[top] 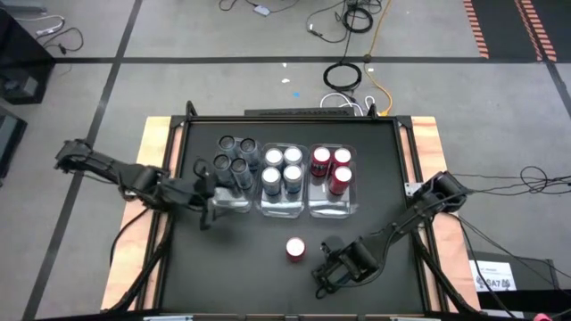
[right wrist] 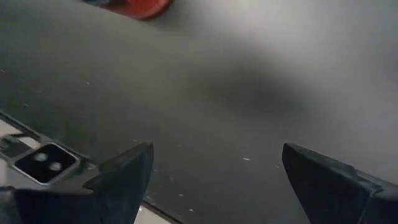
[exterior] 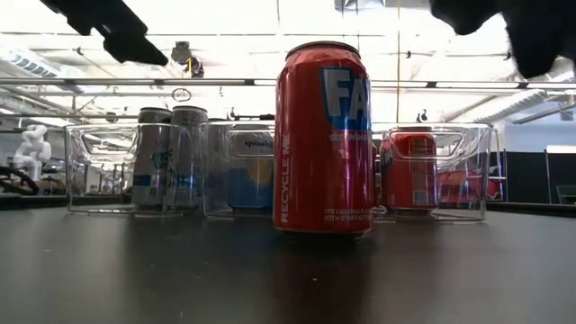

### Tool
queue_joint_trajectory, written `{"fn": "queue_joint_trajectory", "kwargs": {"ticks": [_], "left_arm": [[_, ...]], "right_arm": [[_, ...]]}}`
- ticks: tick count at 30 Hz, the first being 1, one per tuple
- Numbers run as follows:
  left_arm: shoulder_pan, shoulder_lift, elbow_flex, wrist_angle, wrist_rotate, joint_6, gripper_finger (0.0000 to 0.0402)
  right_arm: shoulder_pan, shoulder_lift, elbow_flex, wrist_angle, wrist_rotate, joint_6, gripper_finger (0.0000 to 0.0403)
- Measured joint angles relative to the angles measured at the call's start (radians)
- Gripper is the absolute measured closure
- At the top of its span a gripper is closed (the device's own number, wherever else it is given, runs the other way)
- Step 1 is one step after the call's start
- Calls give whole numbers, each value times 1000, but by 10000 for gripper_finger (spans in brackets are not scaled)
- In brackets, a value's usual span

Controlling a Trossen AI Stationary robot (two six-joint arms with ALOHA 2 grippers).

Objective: Sort soda cans
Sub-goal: Put the red soda can into the right transparent bin

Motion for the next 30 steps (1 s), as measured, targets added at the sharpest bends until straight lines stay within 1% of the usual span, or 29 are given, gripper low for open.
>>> {"fn": "queue_joint_trajectory", "kwargs": {"ticks": [5,11,16,18,20,21,24,27,30], "left_arm": [[80,-160,-101,16,10,66,36],[173,-320,-244,54,91,58,36],[199,-406,-351,57,130,-80,36],[199,-416,-364,55,129,-142,36],[199,-417,-365,51,128,-168,36],[199,-416,-365,42,125,-151,36],[199,-415,-366,28,108,28,36],[199,-415,-366,24,137,83,36],[198,-426,-366,50,152,210,36]], "right_arm": [[-26,0,0,63,-1,7,55],[-55,0,0,108,-6,44,55],[-68,0,0,123,-6,42,55],[-72,0,0,124,-6,32,55],[-74,0,0,127,-6,29,55],[-74,0,0,127,-6,29,55],[-74,0,0,115,-6,32,55],[-72,0,0,105,-9,41,55],[-71,-5,0,101,-11,36,55]]}}
